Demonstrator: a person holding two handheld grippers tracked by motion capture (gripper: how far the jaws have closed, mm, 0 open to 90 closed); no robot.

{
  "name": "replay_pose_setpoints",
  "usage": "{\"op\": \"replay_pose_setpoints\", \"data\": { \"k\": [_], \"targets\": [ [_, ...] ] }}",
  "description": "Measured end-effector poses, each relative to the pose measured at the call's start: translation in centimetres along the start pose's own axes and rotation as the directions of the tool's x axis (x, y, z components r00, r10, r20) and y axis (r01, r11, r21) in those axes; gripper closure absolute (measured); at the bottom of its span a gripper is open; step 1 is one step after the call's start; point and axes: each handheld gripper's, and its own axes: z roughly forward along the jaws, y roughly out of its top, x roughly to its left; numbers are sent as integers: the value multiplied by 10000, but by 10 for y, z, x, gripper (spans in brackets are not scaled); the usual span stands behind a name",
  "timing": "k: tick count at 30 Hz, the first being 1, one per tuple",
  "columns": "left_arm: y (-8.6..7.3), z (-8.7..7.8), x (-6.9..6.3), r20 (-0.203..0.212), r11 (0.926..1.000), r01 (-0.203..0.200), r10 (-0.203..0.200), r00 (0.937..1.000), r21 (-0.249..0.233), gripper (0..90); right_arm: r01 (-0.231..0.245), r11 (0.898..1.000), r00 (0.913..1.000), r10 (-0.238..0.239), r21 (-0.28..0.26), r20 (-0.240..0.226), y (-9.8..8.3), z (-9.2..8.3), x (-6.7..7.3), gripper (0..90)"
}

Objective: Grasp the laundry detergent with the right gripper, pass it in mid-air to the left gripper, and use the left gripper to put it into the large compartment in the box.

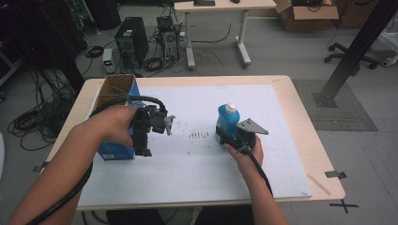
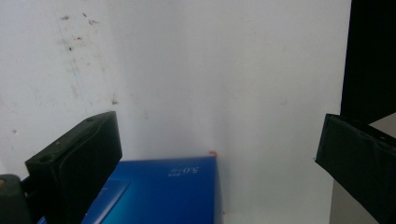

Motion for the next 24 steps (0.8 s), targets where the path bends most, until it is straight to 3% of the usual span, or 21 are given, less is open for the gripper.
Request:
{"op": "replay_pose_setpoints", "data": {
  "k": [14, 24],
  "targets": [
    [4, 1, 2, 3, 10000, -40, 40, 10000, 16, 6, 730, 9973, 9969, -727, -93, 303, -1, 0, 2, 453],
    [11, -3, 3, -23, 9999, -131, 132, 9999, 69, 6, 654, 9977, 9978, -652, -203, 129, 0, -1, 2, 466]
  ]
}}
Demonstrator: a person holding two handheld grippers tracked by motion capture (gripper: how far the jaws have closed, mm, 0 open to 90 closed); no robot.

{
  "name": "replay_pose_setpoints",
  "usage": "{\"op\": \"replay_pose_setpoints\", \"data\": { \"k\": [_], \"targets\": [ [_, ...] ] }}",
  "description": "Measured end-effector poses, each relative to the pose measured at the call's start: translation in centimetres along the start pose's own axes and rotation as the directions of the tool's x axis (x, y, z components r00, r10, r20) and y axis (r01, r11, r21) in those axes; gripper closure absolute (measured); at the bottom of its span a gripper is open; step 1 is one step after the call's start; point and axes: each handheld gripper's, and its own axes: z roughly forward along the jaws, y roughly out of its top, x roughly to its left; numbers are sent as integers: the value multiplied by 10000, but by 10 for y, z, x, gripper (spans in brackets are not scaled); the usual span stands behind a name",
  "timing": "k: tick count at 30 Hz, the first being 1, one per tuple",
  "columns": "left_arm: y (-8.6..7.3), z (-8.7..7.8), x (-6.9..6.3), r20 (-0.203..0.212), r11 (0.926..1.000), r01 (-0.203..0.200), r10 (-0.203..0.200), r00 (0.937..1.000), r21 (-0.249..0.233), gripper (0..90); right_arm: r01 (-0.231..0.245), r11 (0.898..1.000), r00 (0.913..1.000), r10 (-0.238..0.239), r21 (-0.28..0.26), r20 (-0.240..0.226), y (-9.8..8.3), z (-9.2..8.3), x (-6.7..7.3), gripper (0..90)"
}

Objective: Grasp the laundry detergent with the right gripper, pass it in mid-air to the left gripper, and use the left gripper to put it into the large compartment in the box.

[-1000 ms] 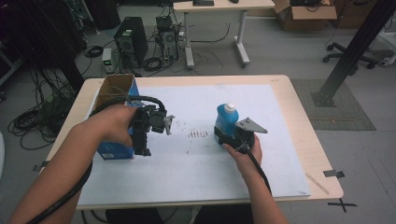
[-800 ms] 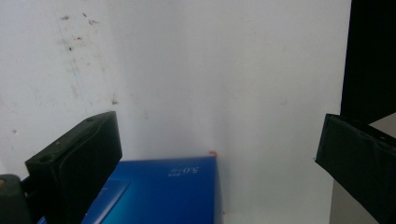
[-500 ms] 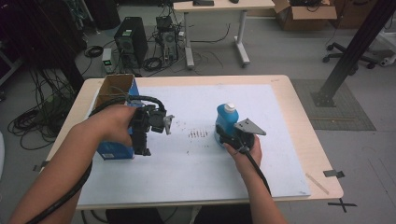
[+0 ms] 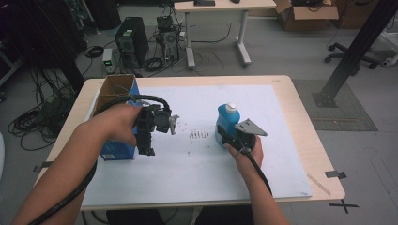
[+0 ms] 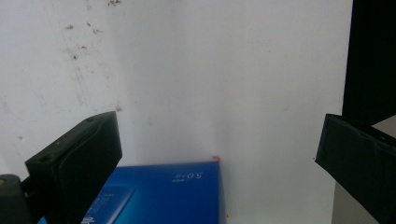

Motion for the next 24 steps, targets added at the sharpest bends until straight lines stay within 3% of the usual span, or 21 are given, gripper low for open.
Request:
{"op": "replay_pose_setpoints", "data": {
  "k": [5, 9, 15, 19, 20, 21, 22, 23, 24],
  "targets": [
    [1, -6, 1, -76, 10000, 26, -26, 10000, 29, 5, 107, 9999, 9996, -110, -124, -251, 8, -4, 1, 466],
    [3, -11, 3, -137, 10000, 7, -7, 9999, -16, 6, 277, 9993, 9959, -299, -263, -857, 25, -14, -3, 464],
    [10, -16, 4, -152, 10000, -92, 92, 9998, -17, 5, 717, 9969, 9761, -771, -337, -2034, 50, -35, -10, 462],
    [15, -21, 5, -131, 9998, -159, 158, 9998, -84, 5, 1267, 9915, 9421, -1293, -285, -3093, 63, -49, -14, 461],
    [15, -21, 5, -131, 9998, -159, 158, 9998, -84, 5, 1267, 9915, 9421, -1293, -285, -3093, 63, -49, -14, 461],
    [17, -23, 6, -132, 9998, -189, 188, 9997, -105, 5, 1464, 9890, 9203, -1445, -226, -3636, 66, -53, -15, 461],
    [17, -23, 6, -132, 9998, -189, 188, 9997, -105, 5, 1464, 9890, 9203, -1445, -226, -3636, 66, -53, -15, 461],
    [19, -25, 7, -131, 9997, -190, 188, 9997, -129, 5, 1942, 9807, 8915, -1852, -205, -4134, 69, -57, -15, 460],
    [19, -25, 7, -131, 9997, -190, 188, 9997, -129, 5, 1942, 9807, 8915, -1852, -205, -4134, 69, -57, -15, 460]
  ]
}}
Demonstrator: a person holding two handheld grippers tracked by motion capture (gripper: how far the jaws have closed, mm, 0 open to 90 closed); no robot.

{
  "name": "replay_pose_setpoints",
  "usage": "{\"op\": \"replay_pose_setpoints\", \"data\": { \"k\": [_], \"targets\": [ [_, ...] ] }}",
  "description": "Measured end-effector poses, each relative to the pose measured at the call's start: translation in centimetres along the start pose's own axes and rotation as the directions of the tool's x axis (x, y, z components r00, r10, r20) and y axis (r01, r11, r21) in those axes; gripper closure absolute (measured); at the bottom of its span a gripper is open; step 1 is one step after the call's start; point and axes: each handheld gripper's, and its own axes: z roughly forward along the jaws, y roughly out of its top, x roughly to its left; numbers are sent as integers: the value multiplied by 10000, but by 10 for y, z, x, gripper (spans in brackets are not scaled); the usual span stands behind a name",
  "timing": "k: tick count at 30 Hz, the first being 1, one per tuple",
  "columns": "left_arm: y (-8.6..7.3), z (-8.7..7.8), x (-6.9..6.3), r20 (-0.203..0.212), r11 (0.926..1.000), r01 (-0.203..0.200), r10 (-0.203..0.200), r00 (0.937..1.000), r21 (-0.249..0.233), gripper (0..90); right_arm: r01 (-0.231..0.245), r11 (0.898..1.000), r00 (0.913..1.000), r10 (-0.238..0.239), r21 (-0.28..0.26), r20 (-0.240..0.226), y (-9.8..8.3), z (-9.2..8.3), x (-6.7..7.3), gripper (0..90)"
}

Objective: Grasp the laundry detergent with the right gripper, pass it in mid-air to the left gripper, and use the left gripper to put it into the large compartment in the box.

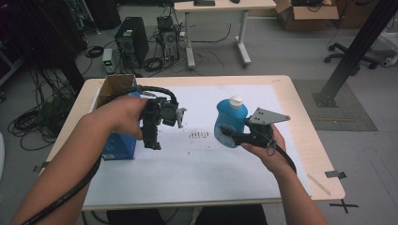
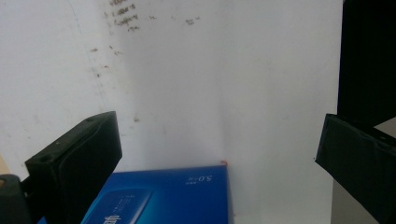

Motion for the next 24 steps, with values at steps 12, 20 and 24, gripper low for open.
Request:
{"op": "replay_pose_setpoints", "data": {
  "k": [12, 20, 24],
  "targets": [
    [18, -15, 0, 258, 9990, -206, 216, 9994, -390, 5, 1135, 9924, 9746, -1019, 473, -1993, -3, 4, 13, 460],
    [28, -22, -1, 202, 9990, -316, 322, 9993, -323, 5, 1314, 9909, 9497, -1179, 275, -2902, -7, 15, 19, 461],
    [32, -24, -1, 214, 9988, -391, 397, 9990, -280, 5, 1255, 9918, 9424, -1113, 248, -3153, -11, 21, 21, 461]
  ]
}}
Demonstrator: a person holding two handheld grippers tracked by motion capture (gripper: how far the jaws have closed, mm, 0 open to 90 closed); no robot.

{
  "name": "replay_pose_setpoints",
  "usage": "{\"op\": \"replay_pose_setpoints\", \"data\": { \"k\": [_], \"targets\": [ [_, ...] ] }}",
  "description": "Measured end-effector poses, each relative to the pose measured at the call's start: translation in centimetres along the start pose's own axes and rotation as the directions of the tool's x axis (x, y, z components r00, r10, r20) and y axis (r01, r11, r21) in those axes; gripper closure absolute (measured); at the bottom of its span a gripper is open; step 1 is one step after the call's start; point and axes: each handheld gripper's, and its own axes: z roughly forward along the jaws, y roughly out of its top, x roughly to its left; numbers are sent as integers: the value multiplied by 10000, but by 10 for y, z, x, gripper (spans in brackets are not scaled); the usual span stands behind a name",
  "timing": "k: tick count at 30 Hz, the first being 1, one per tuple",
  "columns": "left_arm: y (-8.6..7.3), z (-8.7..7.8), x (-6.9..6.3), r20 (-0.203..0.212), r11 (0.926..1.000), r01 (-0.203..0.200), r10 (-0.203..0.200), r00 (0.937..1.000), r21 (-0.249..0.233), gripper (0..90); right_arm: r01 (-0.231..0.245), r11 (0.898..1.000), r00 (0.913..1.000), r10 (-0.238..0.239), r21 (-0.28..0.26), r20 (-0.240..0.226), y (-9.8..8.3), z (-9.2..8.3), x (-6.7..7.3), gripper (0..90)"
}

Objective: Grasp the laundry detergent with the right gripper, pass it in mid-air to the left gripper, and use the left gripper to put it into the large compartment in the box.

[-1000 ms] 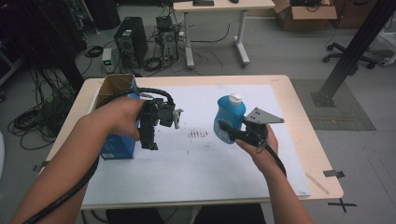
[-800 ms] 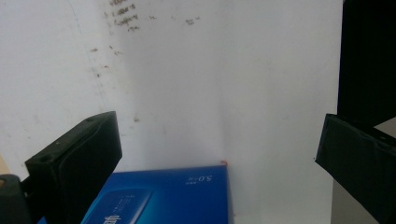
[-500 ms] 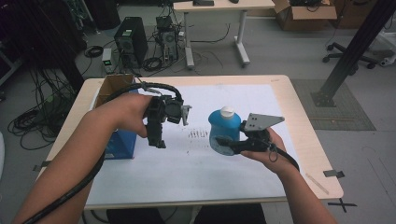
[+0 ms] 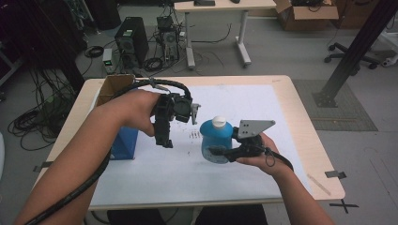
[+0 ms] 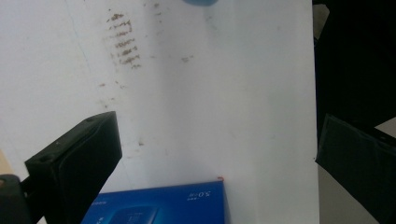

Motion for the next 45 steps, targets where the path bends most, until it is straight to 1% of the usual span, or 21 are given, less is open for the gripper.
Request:
{"op": "replay_pose_setpoints", "data": {
  "k": [3, 8, 11, 19, 22, 28, 29, 33, 36, 37, 39, 40, 42, 43, 45],
  "targets": [
    [4, -2, 0, 44, 10000, -24, 24, 10000, -21, 5, 7, 10000, 9998, -8, -10, -204, -2, 4, 0, 461],
    [9, -4, 1, 106, 10000, 3, -2, 9999, -32, 5, -1, 9998, 9985, -8, -181, -540, -5, 11, -1, 460],
    [13, -4, 1, 139, 10000, -51, 51, 9999, 7, 5, -183, 9993, 9976, 160, -324, -678, -6, 15, -2, 458],
    [19, -2, 1, 284, 10000, 26, -26, 9996, -6, 5, -212, 9986, 9966, 173, -480, -811, -6, 25, 0, 458],
    [22, -1, 1, 298, 10000, -1, 1, 9996, 17, 4, -218, 9983, 9963, 172, -547, -843, -5, 29, 0, 458],
    [25, -1, 0, 310, 9999, -92, 97, 9995, -140, 4, -145, 9980, 9954, 86, -620, -955, -2, 38, 1, 458],
    [25, -1, 0, 319, 9998, -110, 114, 9994, -153, 4, -91, 9979, 9949, 26, -642, -1012, -1, 41, 2, 458],
    [27, 0, 0, 323, 9997, -116, 122, 9994, -200, 4, -158, 9974, 9936, 79, -696, -1129, 1, 48, 4, 458],
    [28, -2, 0, 319, 9996, -116, 123, 9994, -242, 4, -139, 9976, 9935, 61, -677, -1141, 2, 56, 5, 458],
    [27, -3, 0, 291, 9994, -46, 56, 9996, -333, 4, -139, 9976, 9935, 61, -677, -1141, 2, 56, 5, 458],
    [26, -5, 0, 241, 9990, -49, 60, 9997, -435, 4, -149, 9974, 9931, 66, -701, -1174, 3, 60, 5, 458],
    [25, -7, 0, 200, 9990, -5, 13, 9998, -445, 4, -129, 9973, 9929, 43, -719, -1185, 3, 61, 6, 457],
    [25, -7, -1, 205, 9991, -10, 18, 9998, -415, 4, -147, 9972, 9931, 60, -738, -1174, 3, 63, 6, 457],
    [25, -6, -1, 141, 9992, -37, 43, 9999, -401, 4, -202, 9969, 9929, 111, -761, -1185, 4, 64, 6, 457],
    [25, -6, -1, 169, 9990, -33, 41, 9998, -449, 4, -206, 9967, 9928, 112, -783, -1195, 5, 67, 6, 457]
  ]
}}
